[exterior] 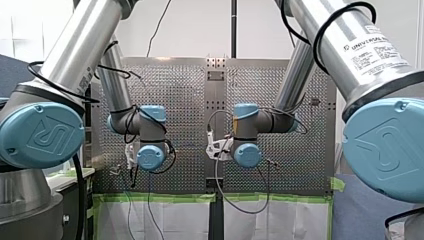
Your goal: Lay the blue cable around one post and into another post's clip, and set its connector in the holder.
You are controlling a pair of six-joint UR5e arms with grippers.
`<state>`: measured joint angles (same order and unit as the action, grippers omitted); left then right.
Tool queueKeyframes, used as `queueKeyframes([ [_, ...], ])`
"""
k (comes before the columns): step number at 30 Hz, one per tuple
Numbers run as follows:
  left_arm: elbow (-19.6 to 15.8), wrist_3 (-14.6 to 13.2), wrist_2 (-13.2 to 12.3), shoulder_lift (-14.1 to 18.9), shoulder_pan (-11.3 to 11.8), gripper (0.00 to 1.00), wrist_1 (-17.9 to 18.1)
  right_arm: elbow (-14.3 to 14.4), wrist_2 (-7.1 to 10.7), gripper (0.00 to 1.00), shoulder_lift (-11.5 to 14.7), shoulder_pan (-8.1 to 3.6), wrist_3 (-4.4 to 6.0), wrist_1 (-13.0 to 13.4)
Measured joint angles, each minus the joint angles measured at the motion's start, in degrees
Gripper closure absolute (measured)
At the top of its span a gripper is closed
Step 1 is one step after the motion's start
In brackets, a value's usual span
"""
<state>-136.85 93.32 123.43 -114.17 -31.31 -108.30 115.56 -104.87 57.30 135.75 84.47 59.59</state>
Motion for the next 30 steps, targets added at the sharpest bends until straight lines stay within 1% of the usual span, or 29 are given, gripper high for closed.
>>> queueKeyframes([
  [19, 0.02, 0.04, 0.0, -0.04, 0.01, 1.0, 0.03, -0.02, 0.01, 1.0, -0.03, 0.0, 0.01, 0.01],
  [21, -0.3, 0.32, -0.31, -0.36, 0.32, 1.0, 0.34, -0.11, -0.06, 1.0, -0.11, 0.08, 0.09, -0.07],
  [22, -0.59, 0.49, -0.63, -0.66, 0.62, 1.0, 0.65, -0.28, -0.21, 1.0, -0.27, 0.24, 0.22, -0.21],
  [25, -2.03, 0.83, -2.06, -2.09, 2.06, 1.0, 2.07, -1.29, -1.24, 1.0, -1.29, 1.27, 0.6, -1.26],
  [30, -4.62, 0.97, -4.65, -4.67, 4.65, 1.0, 4.67, -3.53, -3.52, 1.0, -3.56, 3.51, 0.77, -3.53],
])
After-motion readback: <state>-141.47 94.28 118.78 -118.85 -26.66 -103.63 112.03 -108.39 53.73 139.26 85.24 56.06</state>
